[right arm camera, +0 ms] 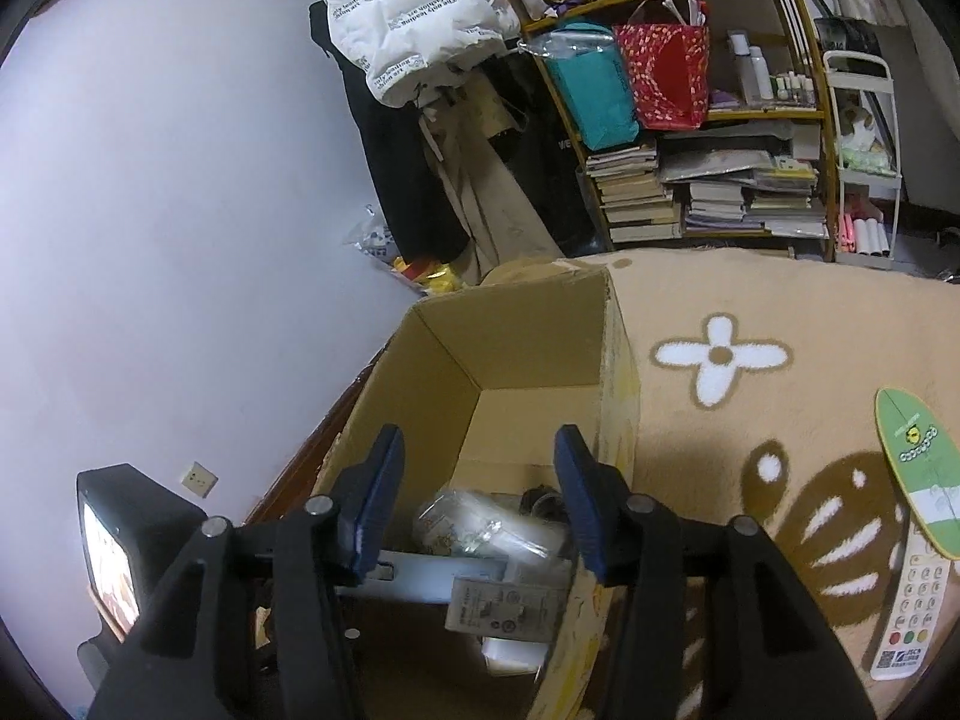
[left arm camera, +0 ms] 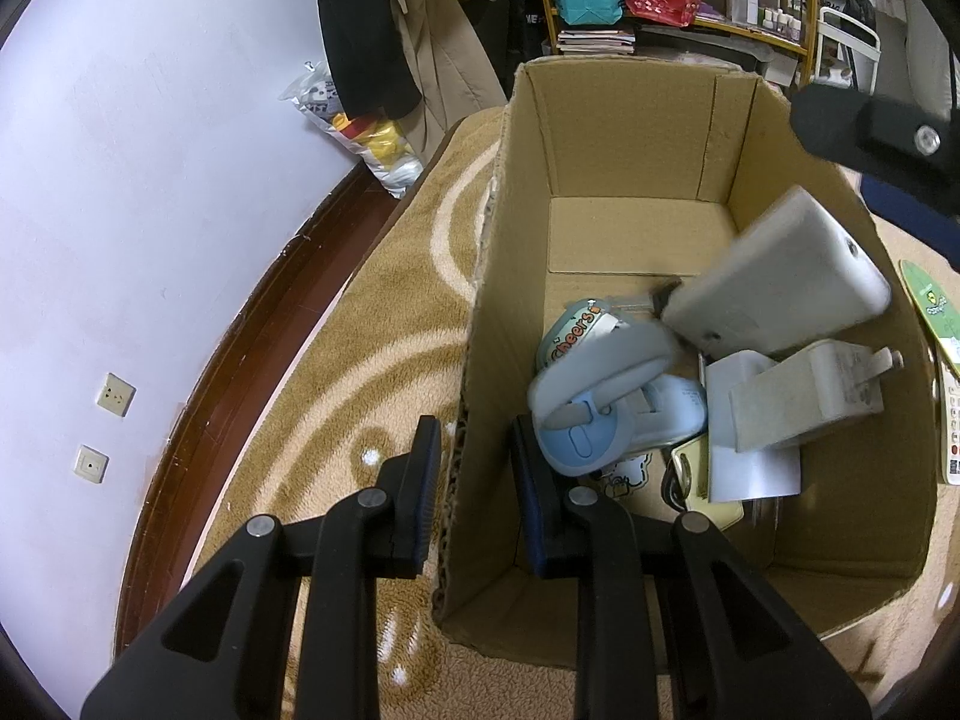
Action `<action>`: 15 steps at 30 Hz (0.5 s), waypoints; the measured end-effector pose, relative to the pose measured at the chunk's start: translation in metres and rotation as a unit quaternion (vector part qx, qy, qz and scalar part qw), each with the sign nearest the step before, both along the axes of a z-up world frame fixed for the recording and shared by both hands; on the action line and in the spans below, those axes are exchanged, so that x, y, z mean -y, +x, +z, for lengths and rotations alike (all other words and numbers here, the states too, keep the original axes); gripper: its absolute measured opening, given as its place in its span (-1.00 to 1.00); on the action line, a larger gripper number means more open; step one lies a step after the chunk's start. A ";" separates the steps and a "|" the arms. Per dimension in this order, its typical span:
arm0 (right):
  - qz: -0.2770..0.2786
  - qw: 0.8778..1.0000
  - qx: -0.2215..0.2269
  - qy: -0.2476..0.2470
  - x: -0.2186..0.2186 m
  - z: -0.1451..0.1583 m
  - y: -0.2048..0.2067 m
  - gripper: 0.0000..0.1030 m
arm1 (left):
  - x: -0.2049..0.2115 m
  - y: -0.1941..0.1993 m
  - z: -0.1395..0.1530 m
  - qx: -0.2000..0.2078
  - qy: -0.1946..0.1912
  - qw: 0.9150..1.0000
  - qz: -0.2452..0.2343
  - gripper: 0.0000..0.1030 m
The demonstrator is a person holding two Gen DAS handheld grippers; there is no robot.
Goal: Organize rigid objects
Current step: 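Lift the Midea remote with the right gripper and drop it into the box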
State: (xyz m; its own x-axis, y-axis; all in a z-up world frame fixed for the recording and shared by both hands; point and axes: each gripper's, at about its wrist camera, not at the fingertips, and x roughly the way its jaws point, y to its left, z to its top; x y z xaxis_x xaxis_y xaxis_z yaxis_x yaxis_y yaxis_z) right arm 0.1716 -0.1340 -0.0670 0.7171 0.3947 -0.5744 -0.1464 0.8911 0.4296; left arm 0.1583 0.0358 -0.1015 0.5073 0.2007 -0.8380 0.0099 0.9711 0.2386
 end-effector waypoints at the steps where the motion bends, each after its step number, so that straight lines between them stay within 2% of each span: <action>1: -0.005 1.000 0.005 -0.005 0.001 0.002 -0.002 0.39 | 0.000 0.000 0.000 -0.001 0.000 1.000 0.000 -0.54; 3: -0.011 1.000 0.009 -0.010 0.002 0.004 -0.004 0.52 | 0.000 0.001 0.000 -0.001 -0.001 1.000 0.000 -0.54; 12: -0.042 0.999 -0.007 -0.010 0.024 0.002 -0.004 0.68 | -0.001 0.001 0.000 0.000 -0.001 1.000 0.000 -0.54; 15: -0.051 0.998 -0.004 -0.031 0.032 0.005 -0.006 0.76 | -0.001 0.000 0.000 0.000 -0.001 1.000 0.000 -0.55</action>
